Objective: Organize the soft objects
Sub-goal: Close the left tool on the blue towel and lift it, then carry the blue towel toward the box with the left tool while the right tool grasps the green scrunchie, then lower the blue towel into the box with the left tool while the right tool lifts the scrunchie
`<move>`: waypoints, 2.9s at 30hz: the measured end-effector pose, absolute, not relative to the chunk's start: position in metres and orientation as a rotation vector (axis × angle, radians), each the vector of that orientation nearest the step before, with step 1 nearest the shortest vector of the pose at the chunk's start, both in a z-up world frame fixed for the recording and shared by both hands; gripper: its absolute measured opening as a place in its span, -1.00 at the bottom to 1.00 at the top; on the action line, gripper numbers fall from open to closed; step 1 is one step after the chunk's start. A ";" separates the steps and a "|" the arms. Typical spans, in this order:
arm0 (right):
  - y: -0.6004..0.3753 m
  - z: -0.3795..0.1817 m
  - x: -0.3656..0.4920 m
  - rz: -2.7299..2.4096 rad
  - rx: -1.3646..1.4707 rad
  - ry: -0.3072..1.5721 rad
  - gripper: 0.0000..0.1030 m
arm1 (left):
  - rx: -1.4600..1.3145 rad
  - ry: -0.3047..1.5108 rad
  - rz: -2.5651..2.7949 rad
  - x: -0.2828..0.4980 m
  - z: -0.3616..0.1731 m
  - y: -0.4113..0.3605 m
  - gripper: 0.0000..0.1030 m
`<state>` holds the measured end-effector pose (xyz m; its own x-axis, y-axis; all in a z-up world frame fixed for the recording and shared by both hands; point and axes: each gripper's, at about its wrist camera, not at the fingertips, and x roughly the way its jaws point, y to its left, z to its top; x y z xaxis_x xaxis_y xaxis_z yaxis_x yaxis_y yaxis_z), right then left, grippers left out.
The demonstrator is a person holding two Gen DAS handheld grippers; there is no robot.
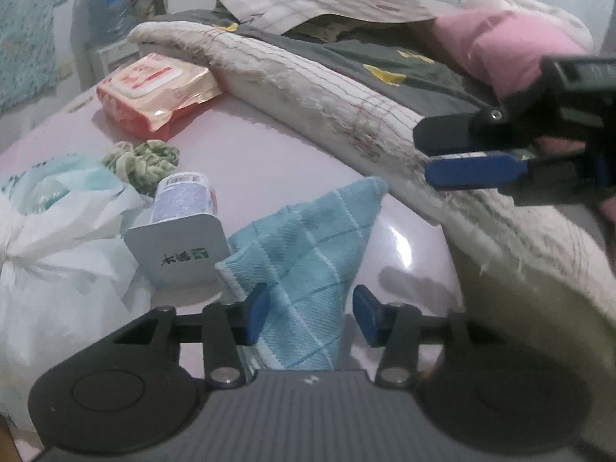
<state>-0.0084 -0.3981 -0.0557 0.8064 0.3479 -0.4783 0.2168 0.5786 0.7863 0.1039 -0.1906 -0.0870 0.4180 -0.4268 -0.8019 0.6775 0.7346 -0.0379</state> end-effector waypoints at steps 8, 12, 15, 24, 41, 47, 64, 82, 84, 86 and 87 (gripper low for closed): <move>-0.396 -0.061 -0.014 0.077 0.991 0.656 -0.32 | 0.453 0.859 -0.723 0.094 -0.096 -0.201 0.33; -0.398 -0.061 -0.018 0.077 0.993 0.647 -0.25 | 0.427 0.873 -0.701 0.099 -0.095 -0.198 0.02; -0.399 -0.060 -0.019 0.073 0.992 0.639 -0.18 | 0.408 0.890 -0.696 0.105 -0.092 -0.192 -0.23; -0.399 -0.049 -0.022 0.073 0.978 0.606 -0.16 | 0.152 0.995 -0.698 0.130 -0.083 -0.166 -0.72; -0.398 -0.004 0.065 0.209 0.897 0.567 -0.16 | -0.415 0.853 -0.702 0.129 0.010 -0.065 -0.75; -0.354 -0.012 0.160 0.301 0.722 0.737 -0.14 | -0.542 0.718 -0.564 0.123 0.050 0.006 -0.75; -0.277 -0.060 0.263 0.260 0.121 0.961 -0.13 | -0.462 0.777 0.157 0.110 0.049 0.205 -0.74; -0.317 -0.035 0.241 0.170 0.376 0.892 -0.91 | -0.130 0.957 0.261 0.109 -0.004 0.223 -0.74; -0.319 -0.034 0.239 0.163 0.396 0.882 -0.91 | -0.124 0.968 0.266 0.109 -0.012 0.223 -0.74; -0.320 -0.032 0.238 0.166 0.421 0.876 -0.91 | -0.119 0.981 0.268 0.110 -0.018 0.223 -0.74; -0.322 -0.030 0.236 0.167 0.435 0.871 -0.91 | -0.127 0.993 0.265 0.111 -0.021 0.224 -0.74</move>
<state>0.2364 -0.3217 -0.0301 0.6374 0.3160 -0.7028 0.0332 0.8999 0.4348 0.1106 0.2236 -0.0214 0.5177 0.1624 -0.8400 -0.2779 0.9605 0.0144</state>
